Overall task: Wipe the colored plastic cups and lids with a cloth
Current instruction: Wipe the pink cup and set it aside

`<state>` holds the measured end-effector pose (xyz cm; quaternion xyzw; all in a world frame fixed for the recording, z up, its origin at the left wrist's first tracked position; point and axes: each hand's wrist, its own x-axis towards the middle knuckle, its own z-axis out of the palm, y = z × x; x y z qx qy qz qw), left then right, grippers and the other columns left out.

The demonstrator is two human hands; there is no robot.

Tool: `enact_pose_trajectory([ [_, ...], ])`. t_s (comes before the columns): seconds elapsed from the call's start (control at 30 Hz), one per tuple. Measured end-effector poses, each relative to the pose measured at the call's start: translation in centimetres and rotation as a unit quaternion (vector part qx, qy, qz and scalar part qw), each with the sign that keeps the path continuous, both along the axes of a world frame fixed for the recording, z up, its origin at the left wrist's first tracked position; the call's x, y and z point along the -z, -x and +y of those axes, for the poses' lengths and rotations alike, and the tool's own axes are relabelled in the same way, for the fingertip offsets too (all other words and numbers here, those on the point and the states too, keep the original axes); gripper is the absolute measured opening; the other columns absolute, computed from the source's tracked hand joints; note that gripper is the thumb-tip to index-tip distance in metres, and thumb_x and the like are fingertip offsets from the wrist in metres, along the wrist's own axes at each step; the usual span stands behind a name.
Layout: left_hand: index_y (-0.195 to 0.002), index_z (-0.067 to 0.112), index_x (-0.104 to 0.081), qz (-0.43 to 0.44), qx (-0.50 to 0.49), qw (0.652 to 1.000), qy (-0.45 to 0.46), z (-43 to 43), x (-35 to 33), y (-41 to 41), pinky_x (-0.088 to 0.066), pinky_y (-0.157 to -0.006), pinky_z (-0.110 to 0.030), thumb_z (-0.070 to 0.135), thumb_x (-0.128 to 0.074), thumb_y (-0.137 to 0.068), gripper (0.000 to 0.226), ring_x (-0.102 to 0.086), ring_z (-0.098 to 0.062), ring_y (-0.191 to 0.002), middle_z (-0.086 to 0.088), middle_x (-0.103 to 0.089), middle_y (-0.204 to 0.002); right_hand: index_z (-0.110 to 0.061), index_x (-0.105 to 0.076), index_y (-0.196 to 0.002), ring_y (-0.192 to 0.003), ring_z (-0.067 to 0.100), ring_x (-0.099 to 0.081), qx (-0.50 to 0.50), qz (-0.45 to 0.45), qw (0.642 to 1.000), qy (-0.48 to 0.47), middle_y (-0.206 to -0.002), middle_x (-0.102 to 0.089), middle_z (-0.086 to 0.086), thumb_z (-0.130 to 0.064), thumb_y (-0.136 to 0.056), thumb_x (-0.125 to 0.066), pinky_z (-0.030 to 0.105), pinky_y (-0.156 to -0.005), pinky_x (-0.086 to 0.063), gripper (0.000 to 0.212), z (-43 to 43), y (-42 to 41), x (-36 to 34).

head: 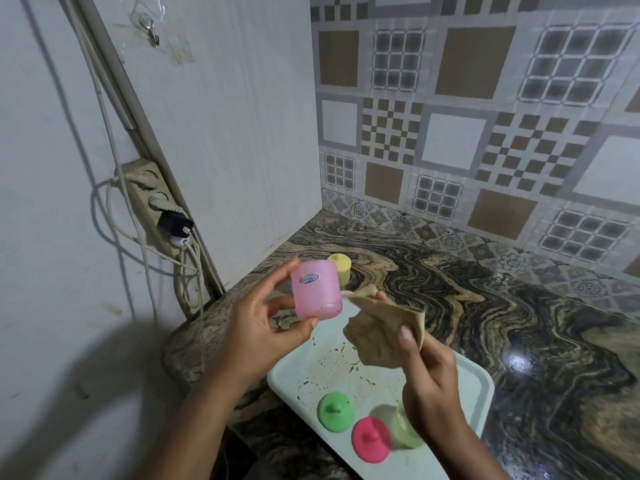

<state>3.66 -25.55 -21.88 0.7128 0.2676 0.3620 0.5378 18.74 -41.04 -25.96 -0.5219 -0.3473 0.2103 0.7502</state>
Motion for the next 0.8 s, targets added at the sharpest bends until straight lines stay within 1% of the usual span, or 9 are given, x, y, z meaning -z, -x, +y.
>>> enact_pose_trajectory([
  [0.07, -0.141, 0.035, -0.053, 0.007, -0.008, 1.0, 0.0, -0.2, 0.2, -0.1, -0.06, -0.077, -0.061, -0.006, -0.086, -0.07, 0.088, -0.07, -0.017, -0.107, 0.014, -0.063, -0.133, -0.028, -0.08, -0.109, -0.108, 0.015, -0.072, 0.017, -0.011, 1.0, -0.017, -0.123, -0.075, -0.002, -0.017, -0.1, -0.045, 0.036, -0.087, -0.059, 0.038, 0.6, -0.5, -1.3],
  [0.13, -0.134, 0.041, -0.057, 0.009, -0.013, 1.0, -0.012, -0.5, 0.1, -0.2, -0.063, -0.078, -0.053, 0.003, -0.088, -0.068, 0.083, -0.07, -0.015, -0.103, 0.007, -0.066, -0.13, -0.025, -0.077, -0.111, -0.112, 0.012, -0.069, 0.035, -0.067, 0.997, -0.023, -0.134, -0.069, 0.0, -0.018, -0.102, -0.045, 0.037, -0.088, -0.057, 0.034, 1.4, -0.9, -2.3],
  [0.2, -0.128, 0.039, -0.061, 0.016, -0.01, 0.999, -0.03, -0.9, -0.1, -0.5, -0.063, -0.077, -0.042, 0.002, -0.088, -0.067, 0.077, -0.071, -0.012, -0.096, 0.001, -0.068, -0.125, -0.02, -0.074, -0.113, -0.112, 0.012, -0.065, 0.054, -0.159, 0.986, -0.02, -0.14, -0.064, -0.008, -0.02, -0.1, -0.044, 0.045, -0.088, -0.057, 0.033, 2.3, -1.1, -3.3],
  [0.3, -0.127, 0.024, -0.062, 0.029, -0.014, 0.998, -0.057, -1.2, -0.3, -0.9, -0.058, -0.075, -0.021, -0.009, -0.088, -0.066, 0.074, -0.074, -0.007, -0.09, 0.0, -0.07, -0.12, 0.0, -0.067, -0.129, -0.14, 0.019, -0.051, 0.048, -0.303, 0.952, -0.013, -0.15, -0.054, 0.004, -0.011, -0.1, -0.045, 0.049, -0.11, -0.048, 0.038, 3.6, -1.1, -4.4],
  [0.4, -0.124, 0.018, -0.064, 0.029, -0.005, 0.997, -0.073, -1.5, -0.9, -0.8, -0.056, -0.075, -0.016, -0.005, -0.088, -0.067, 0.066, -0.074, -0.007, -0.091, 0.002, -0.072, -0.115, -0.006, -0.056, -0.144, -0.154, 0.019, -0.029, -0.008, -0.398, 0.917, 0.036, -0.16, -0.04, 0.01, -0.005, -0.099, -0.051, 0.042, -0.124, -0.032, 0.045, 4.8, -0.6, -4.2],
  [0.5, -0.117, 0.017, -0.067, 0.028, 0.001, 0.996, -0.086, -1.6, -1.1, -0.9, -0.055, -0.075, -0.014, -0.004, -0.088, -0.069, 0.056, -0.074, -0.006, -0.093, 0.007, -0.075, -0.104, -0.008, -0.052, -0.147, -0.155, 0.025, -0.024, -0.042, -0.407, 0.911, 0.052, -0.162, -0.037, 0.009, 0.0, -0.099, -0.054, 0.043, -0.124, -0.03, 0.049, 4.9, -0.4, -2.8],
  [0.57, -0.115, 0.016, -0.069, 0.018, -0.012, 0.995, -0.099, -1.4, -1.0, -0.8, -0.055, -0.076, -0.016, -0.003, -0.089, -0.068, 0.054, -0.074, -0.009, -0.09, 0.005, -0.076, -0.102, -0.005, -0.055, -0.144, -0.154, 0.026, -0.026, -0.049, -0.403, 0.913, 0.041, -0.16, -0.041, 0.007, -0.003, -0.101, -0.053, 0.042, -0.123, -0.032, 0.043, 4.4, -0.1, -2.4],
  [0.7, -0.126, 0.02, -0.064, 0.009, -0.028, 0.994, -0.107, -0.6, -0.3, -0.1, -0.054, -0.085, -0.016, 0.001, -0.092, -0.065, 0.07, -0.071, -0.007, -0.104, 0.003, -0.073, -0.117, -0.003, -0.061, -0.137, -0.152, 0.027, -0.03, -0.074, -0.382, 0.921, 0.026, -0.156, -0.047, 0.006, -0.025, -0.108, -0.041, 0.044, -0.121, -0.036, 0.043, 3.2, 0.6, -1.9],
  [0.8, -0.126, 0.032, -0.061, -0.002, -0.023, 0.997, -0.072, -0.3, 0.2, 0.1, -0.057, -0.082, -0.021, 0.002, -0.093, -0.062, 0.078, -0.071, -0.015, -0.107, -0.001, -0.07, -0.125, -0.002, -0.065, -0.133, -0.15, 0.028, -0.036, -0.076, -0.373, 0.925, 0.011, -0.153, -0.052, 0.008, -0.025, -0.107, -0.04, 0.044, -0.118, -0.041, 0.042, 2.0, 0.7, -1.0],
])
